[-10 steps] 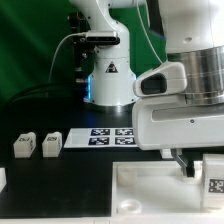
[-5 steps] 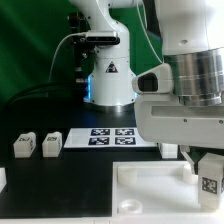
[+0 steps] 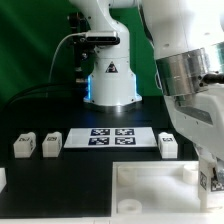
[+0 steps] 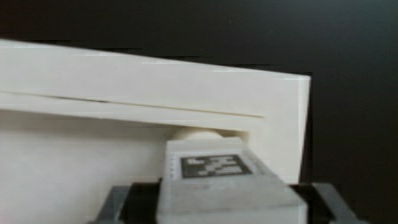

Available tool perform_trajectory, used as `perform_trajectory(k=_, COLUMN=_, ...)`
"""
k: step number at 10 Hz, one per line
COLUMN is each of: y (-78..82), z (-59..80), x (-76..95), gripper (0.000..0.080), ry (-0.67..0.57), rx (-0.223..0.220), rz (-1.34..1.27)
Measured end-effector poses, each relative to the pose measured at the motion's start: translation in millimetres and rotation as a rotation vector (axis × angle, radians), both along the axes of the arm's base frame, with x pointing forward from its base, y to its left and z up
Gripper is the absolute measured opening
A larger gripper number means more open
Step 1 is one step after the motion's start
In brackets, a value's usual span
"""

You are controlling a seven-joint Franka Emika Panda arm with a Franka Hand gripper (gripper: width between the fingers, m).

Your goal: Assemble one leg

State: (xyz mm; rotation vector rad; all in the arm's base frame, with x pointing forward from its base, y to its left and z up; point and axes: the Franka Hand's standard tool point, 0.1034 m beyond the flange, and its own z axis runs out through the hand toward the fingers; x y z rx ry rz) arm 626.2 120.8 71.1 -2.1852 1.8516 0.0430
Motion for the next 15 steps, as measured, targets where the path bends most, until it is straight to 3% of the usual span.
perform_trajectory(k=3, y=0.1, z=0.4, x=-0.6, gripper=0.0297, ry=-0.011, rx=-0.014, rz=0.076)
perform_trajectory(k=4, y=0.0, z=2.5, x=-0.5, gripper=0.0372, ry=-0.037, rx=-0.077, rz=0.360)
perform_trajectory(k=5, y=-0.5, z=6.6, x=1.2, gripper=0.0372, ry=-0.046, rx=-0.116, rz=0.561)
perform_trajectory(k=6, y=-1.4, z=9.0, x=4.2, gripper=0.0554, ry=-0.076, rx=-0.134, rz=0.665)
perform_trajectory(k=7, y=-5.5, z=9.6, x=6.3, gripper=0.0633, ry=-0.103, rx=-0.146, rz=0.742)
perform_trajectory(k=10, y=-7.3, z=7.4, x=6.4, gripper=0.0644, ry=-0.162, rx=-0.206, rz=1.089)
perform_trajectory(k=12, y=-3.3, z=6.9, x=11.7, gripper=0.0648, ry=-0.196, rx=-0.322, rz=1.450)
perform_trajectory(k=13, y=-4.4, z=6.3, x=11.3, gripper=0.0648, ry=-0.195, rx=-0.315, rz=1.429)
perform_trajectory(k=15, y=-4.9, z=6.2, x=11.4, gripper=0.0427, ry=-0.189, rx=-0.314, rz=1.401)
